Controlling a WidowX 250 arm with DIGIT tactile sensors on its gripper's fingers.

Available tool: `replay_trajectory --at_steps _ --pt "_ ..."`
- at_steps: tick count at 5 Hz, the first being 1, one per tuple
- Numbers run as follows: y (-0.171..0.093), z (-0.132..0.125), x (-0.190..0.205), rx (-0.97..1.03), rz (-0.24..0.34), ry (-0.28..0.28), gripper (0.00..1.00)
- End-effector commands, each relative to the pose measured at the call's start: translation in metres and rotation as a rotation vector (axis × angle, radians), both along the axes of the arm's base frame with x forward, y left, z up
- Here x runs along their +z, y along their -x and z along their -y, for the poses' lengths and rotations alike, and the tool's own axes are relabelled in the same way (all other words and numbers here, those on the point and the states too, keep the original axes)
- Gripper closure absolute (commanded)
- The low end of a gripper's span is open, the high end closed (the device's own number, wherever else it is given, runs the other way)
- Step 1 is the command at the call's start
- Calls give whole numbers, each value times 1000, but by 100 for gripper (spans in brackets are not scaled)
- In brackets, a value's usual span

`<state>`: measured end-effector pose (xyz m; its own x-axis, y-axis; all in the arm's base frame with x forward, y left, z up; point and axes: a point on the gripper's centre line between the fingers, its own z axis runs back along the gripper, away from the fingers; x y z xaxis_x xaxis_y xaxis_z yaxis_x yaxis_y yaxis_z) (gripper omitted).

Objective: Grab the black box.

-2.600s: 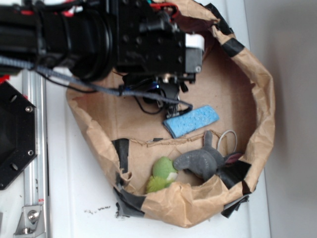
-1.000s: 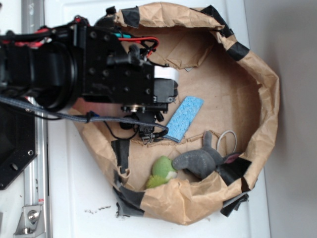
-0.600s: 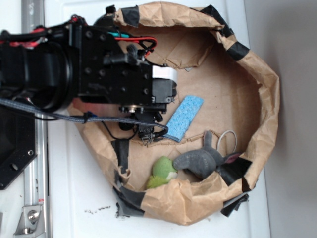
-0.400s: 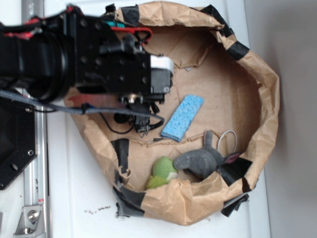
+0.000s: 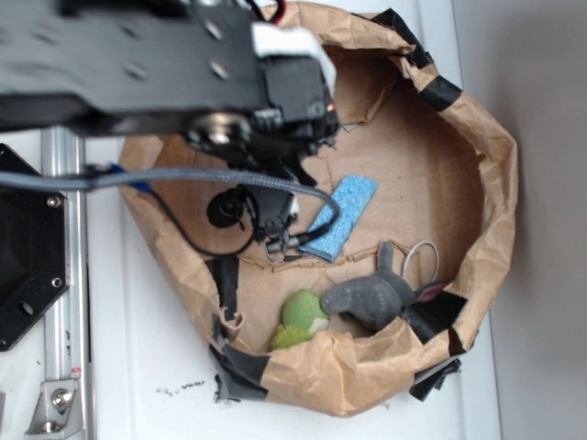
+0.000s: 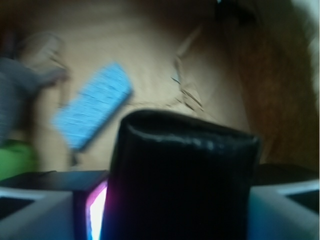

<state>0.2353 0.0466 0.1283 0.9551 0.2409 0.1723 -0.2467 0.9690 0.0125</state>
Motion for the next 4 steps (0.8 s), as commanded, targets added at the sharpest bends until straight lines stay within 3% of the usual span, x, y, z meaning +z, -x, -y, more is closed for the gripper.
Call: replay_trajectory --at_steps 1,2,3,4 --pt "-21 6 42 -10 44 -22 100" --pt "-19 12 38 -59 -41 8 100" --pt "-13 18 35 -77 -92 91 100" --pt "-12 19 33 -99 -89 73 100"
